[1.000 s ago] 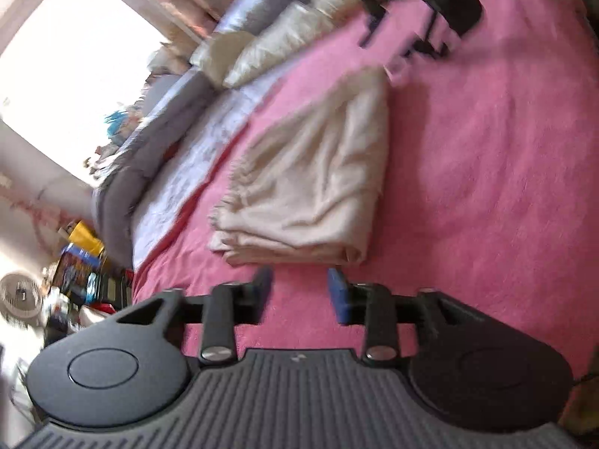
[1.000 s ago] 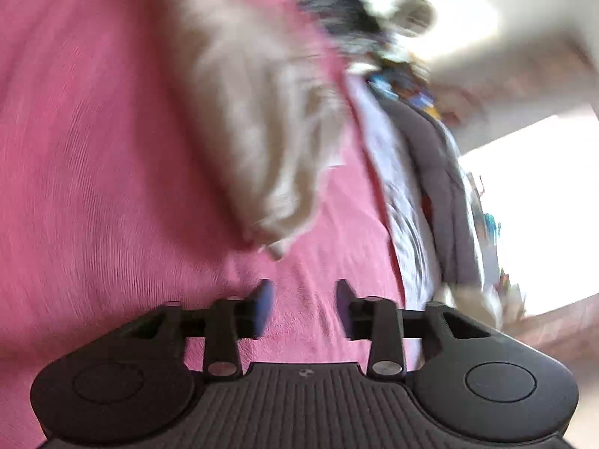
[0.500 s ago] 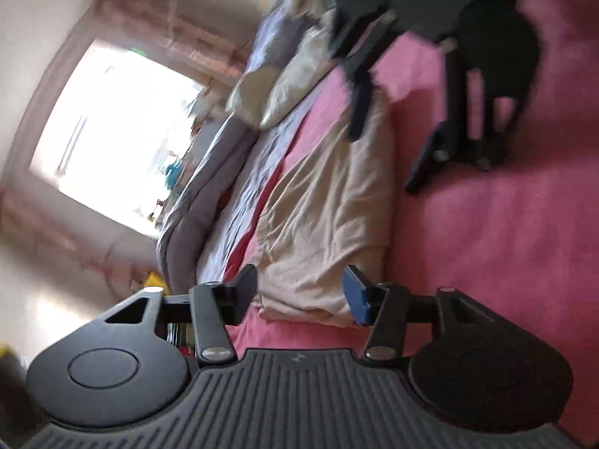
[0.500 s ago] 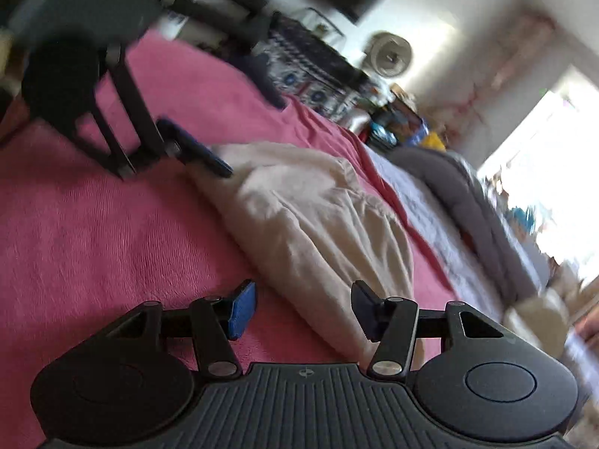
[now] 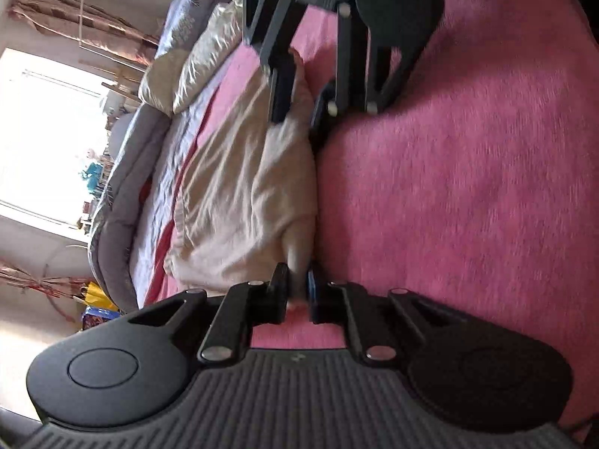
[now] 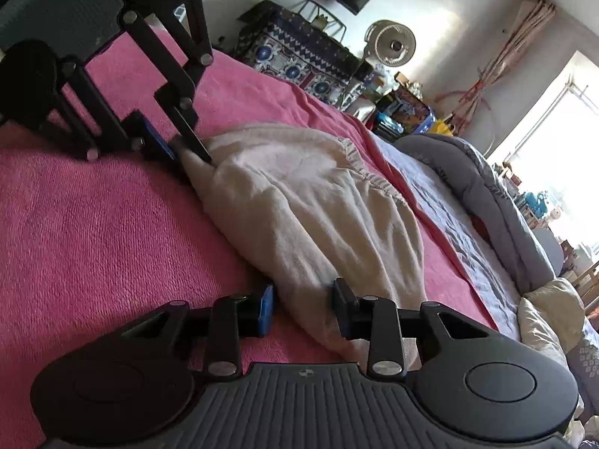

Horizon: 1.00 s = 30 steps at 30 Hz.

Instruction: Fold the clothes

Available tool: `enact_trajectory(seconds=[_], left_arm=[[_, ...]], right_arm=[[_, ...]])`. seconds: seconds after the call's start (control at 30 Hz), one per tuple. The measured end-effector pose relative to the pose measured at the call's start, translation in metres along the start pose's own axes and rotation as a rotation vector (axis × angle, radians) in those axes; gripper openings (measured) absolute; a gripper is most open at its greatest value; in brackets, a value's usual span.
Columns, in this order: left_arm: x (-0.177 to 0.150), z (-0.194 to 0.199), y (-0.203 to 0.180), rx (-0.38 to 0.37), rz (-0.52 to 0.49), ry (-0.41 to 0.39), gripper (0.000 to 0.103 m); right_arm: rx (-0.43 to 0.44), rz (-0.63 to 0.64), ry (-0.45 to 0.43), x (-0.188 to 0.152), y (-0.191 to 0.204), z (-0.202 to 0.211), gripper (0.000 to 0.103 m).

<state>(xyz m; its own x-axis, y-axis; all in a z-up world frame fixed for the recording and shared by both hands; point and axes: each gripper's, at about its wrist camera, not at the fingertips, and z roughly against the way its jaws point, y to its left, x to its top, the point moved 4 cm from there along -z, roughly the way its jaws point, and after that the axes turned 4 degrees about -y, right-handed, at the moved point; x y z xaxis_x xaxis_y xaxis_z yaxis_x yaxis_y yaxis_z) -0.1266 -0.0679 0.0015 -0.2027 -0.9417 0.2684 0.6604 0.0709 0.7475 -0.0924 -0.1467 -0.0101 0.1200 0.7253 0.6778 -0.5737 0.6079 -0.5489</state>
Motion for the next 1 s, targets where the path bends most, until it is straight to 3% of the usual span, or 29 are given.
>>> enact_trajectory(seconds=[0.07, 0.23, 0.3, 0.37, 0.43, 0.47, 0.5, 0.53, 0.57, 0.63, 0.7, 0.77, 0.87, 0.97, 1.0], left_arm=[[-0.010, -0.004, 0.001, -0.012, 0.014, 0.033, 0.000], [-0.029, -0.005, 0.010, 0.007, 0.096, 0.058, 0.000], [-0.029, 0.008, 0.028, 0.019, 0.233, 0.034, 0.004], [-0.024, 0.028, 0.056, 0.024, 0.443, -0.038, 0.004], [-0.012, 0.038, 0.080, 0.021, 0.613, -0.141, 0.032], [-0.004, 0.036, 0.087, 0.035, 0.651, -0.168, 0.059], [0.006, 0.028, 0.089, 0.069, 0.646, -0.175, 0.068], [0.017, 0.014, 0.085, 0.124, 0.596, -0.163, 0.068], [0.025, -0.002, 0.078, 0.163, 0.541, -0.134, 0.068], [0.028, -0.033, 0.065, 0.166, 0.468, -0.060, 0.066], [0.024, -0.040, 0.051, 0.182, 0.456, -0.066, 0.061], [0.022, -0.040, 0.048, 0.167, 0.463, -0.062, 0.058], [0.016, -0.037, 0.052, 0.139, 0.483, -0.065, 0.058], [0.007, -0.038, 0.055, 0.147, 0.498, -0.059, 0.058], [0.003, -0.036, 0.054, 0.151, 0.506, -0.049, 0.058]], right_arm=[[-0.005, 0.006, 0.003, -0.006, -0.005, 0.003, 0.034], [-0.034, -0.053, 0.080, -0.026, -0.029, 0.013, 0.034], [-0.007, -0.124, 0.094, -0.023, -0.039, 0.024, 0.034], [0.043, -0.230, 0.051, -0.015, -0.049, 0.039, 0.038], [0.075, -0.379, -0.010, -0.006, -0.062, 0.050, 0.046], [0.076, -0.455, -0.043, 0.000, -0.068, 0.050, 0.056], [0.060, -0.516, -0.073, 0.005, -0.074, 0.044, 0.063], [0.039, -0.535, -0.088, 0.009, -0.073, 0.037, 0.074], [0.017, -0.528, -0.090, 0.013, -0.069, 0.029, 0.075], [-0.044, -0.410, -0.026, 0.010, -0.053, 0.009, 0.075], [-0.100, -0.265, 0.028, -0.006, -0.041, -0.002, 0.076], [-0.100, -0.362, 0.049, -0.024, -0.060, 0.002, 0.090], [-0.193, -0.454, 0.158, -0.060, -0.094, 0.009, 0.103], [-0.357, -0.480, 0.291, -0.092, -0.116, 0.019, 0.096], [-0.376, -0.504, 0.270, -0.091, -0.118, 0.025, 0.090]])
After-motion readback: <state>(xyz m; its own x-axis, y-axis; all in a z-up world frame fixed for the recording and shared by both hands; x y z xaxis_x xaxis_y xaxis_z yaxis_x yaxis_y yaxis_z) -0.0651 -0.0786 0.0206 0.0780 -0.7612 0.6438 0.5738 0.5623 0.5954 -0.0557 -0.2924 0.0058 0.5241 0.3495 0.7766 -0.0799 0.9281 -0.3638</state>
